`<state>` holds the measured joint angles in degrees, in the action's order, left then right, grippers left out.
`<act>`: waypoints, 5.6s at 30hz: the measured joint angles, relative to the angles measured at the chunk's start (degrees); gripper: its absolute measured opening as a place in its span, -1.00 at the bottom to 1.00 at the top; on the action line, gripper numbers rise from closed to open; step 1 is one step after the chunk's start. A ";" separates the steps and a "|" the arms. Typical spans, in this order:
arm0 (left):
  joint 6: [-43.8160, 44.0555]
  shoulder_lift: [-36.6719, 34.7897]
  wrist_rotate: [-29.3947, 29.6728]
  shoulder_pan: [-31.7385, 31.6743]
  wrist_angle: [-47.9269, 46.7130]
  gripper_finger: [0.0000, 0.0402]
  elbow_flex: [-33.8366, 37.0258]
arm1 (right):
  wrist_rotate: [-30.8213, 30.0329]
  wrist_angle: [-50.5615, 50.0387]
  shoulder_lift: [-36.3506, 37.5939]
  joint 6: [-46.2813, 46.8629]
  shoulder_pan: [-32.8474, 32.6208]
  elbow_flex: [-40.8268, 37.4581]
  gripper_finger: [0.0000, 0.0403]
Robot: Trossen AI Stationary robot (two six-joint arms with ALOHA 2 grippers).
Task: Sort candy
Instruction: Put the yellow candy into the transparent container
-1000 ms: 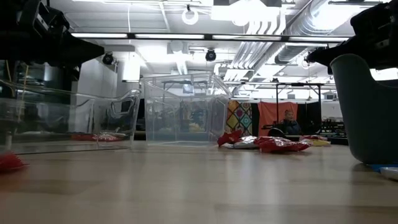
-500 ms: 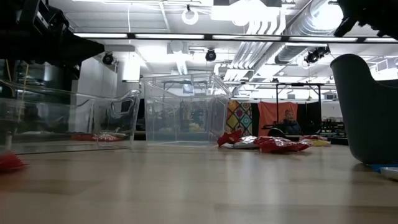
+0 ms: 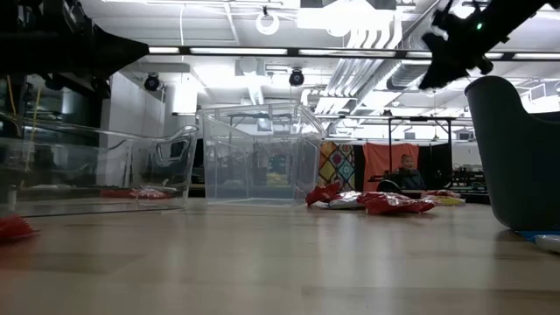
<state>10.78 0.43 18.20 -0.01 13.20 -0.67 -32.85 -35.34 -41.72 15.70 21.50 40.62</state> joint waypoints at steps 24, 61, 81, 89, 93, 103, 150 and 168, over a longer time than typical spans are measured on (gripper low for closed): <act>-4.49 45.87 2.70 -7.54 5.21 -0.36 -22.26 | 22.88 -7.05 -25.89 1.86 24.80 1.72 0.24; -5.02 39.71 -2.43 -7.43 -1.98 -0.36 -22.82 | 23.31 1.55 -47.41 4.87 26.09 1.85 -0.16; -5.04 39.63 -2.41 -7.43 0.97 -0.36 -22.82 | 28.68 2.04 -24.93 4.83 13.18 1.53 -0.98; -5.02 39.63 -2.60 -7.43 2.20 -0.36 -22.82 | 33.37 34.54 -24.87 2.63 3.03 1.66 -0.95; -5.02 39.63 -2.65 -7.43 2.20 -0.36 -22.82 | 33.41 50.92 -28.86 -0.74 -0.25 1.66 -0.94; -5.02 39.63 -2.65 -7.43 2.13 -0.36 -22.80 | 37.10 73.52 -41.20 -2.27 -2.54 1.69 -0.94; -5.94 54.63 16.42 -16.37 -27.84 -0.36 -43.59 | 36.33 39.61 -42.33 -21.75 -7.24 23.21 0.24; 4.12 76.93 -2.29 -55.88 -40.21 -0.36 -52.30 | 36.27 33.84 -42.36 -21.76 -7.15 23.17 0.24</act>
<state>14.90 77.35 15.91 -55.89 -27.01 -52.97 3.42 -1.50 -84.07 -6.07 14.35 63.79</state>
